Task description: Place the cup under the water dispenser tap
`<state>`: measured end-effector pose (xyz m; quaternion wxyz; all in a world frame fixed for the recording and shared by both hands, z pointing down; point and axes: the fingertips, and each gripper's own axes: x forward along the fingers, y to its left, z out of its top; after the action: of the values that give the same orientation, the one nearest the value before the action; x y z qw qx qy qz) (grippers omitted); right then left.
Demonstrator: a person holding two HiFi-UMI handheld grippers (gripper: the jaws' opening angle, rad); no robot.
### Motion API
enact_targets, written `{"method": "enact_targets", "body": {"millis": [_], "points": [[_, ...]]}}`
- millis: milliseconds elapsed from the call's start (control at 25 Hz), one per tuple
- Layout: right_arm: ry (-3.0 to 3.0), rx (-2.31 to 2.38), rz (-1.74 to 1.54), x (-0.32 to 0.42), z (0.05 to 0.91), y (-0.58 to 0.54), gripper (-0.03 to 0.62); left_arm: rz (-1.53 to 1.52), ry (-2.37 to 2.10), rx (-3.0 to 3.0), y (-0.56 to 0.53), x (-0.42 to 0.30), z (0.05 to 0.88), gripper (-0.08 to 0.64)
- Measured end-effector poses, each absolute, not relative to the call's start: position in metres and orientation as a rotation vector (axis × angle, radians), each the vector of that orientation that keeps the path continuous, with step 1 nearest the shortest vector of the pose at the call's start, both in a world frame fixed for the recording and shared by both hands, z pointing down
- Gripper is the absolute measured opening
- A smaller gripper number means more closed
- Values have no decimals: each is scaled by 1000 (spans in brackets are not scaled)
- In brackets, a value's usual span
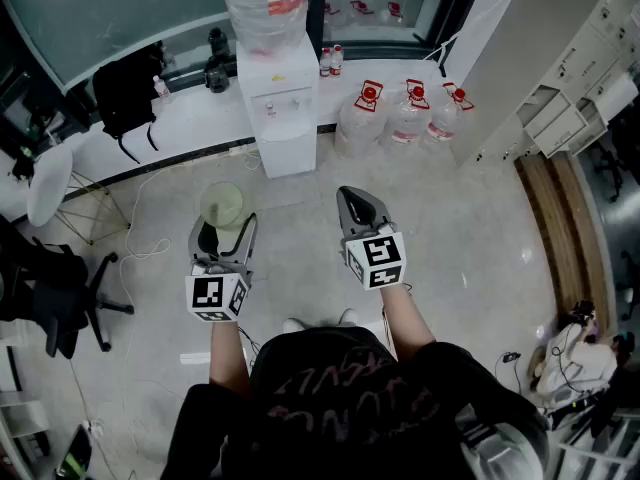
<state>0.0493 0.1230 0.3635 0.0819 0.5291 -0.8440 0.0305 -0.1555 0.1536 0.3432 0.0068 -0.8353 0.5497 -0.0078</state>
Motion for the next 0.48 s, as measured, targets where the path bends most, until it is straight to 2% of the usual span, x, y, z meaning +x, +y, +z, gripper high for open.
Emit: {"method": "enact_targets", "body": {"millis": [480], "points": [[-2530, 1572, 109, 44, 365, 128, 14, -43, 1710, -2615, 158, -159, 344, 334]]}}
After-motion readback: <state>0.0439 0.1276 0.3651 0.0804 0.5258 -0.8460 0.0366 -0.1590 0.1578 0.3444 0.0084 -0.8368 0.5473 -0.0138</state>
